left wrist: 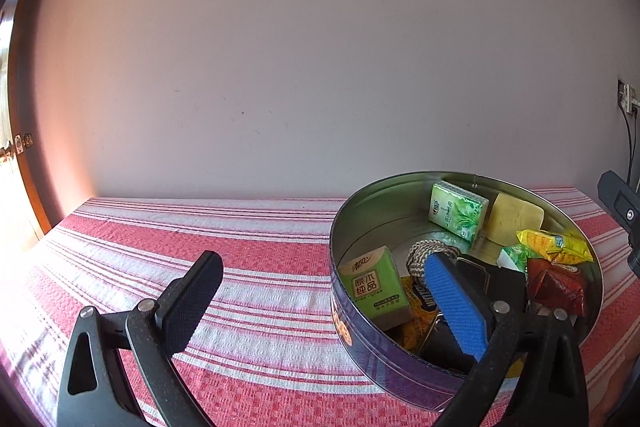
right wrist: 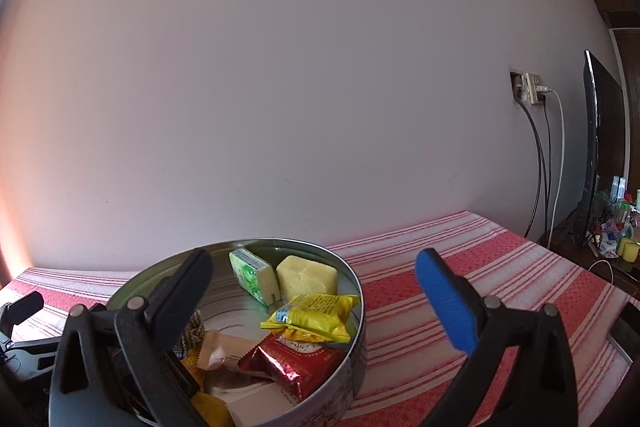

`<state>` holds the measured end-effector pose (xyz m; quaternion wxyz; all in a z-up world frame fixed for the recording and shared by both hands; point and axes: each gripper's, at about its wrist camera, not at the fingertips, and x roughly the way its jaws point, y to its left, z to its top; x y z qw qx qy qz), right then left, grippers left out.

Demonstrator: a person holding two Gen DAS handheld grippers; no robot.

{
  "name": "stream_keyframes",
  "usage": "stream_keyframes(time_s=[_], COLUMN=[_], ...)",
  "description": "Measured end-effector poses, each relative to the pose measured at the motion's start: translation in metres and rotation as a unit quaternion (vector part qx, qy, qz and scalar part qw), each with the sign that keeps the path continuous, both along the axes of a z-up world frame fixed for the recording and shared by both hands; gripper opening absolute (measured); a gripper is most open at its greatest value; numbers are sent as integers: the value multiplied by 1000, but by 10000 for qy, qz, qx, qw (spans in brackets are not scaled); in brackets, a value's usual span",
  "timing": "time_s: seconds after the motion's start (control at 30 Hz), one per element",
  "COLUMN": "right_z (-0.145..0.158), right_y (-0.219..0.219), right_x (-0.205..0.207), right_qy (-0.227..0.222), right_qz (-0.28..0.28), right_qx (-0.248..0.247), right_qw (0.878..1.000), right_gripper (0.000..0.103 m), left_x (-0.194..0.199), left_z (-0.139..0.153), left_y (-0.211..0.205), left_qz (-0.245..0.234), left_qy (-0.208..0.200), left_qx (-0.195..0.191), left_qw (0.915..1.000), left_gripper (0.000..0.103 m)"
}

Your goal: Organize objects

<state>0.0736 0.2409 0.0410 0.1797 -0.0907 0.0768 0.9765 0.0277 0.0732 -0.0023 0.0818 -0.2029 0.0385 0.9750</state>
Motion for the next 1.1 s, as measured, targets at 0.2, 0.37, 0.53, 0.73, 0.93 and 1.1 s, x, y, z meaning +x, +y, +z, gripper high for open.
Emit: stream_keyframes(time_s=[0.2,0.37,0.53,0.73,0.93,1.1], right_z=[0,-1,0,0,-1,-1], right_y=[-8,-15,-18,-17,-15,-14], right_x=[15,28,37,39,39,40], right_qy=[101,211,290,276,251,242], right_qz=[-47,-120,-288,-332,-334,-277], right_qx=[18,109,157,32,13,6], right_qw=[9999,9996,9990,9991,9991,9993], right_gripper=[103,103,103,103,103,103], left_x=[9,11,17,20,24,21], left_z=[-4,-6,-5,-5,-5,-6], left_y=[-6,-14,-15,-15,-13,-14], left_qz=[48,73,82,-92,-82,-3], left_qy=[123,37,125,102,186,110], left_qx=[-88,56,54,134,106,99], left_qw=[9999,10000,9999,9998,9997,9999], left_gripper=[102,102,102,102,102,102])
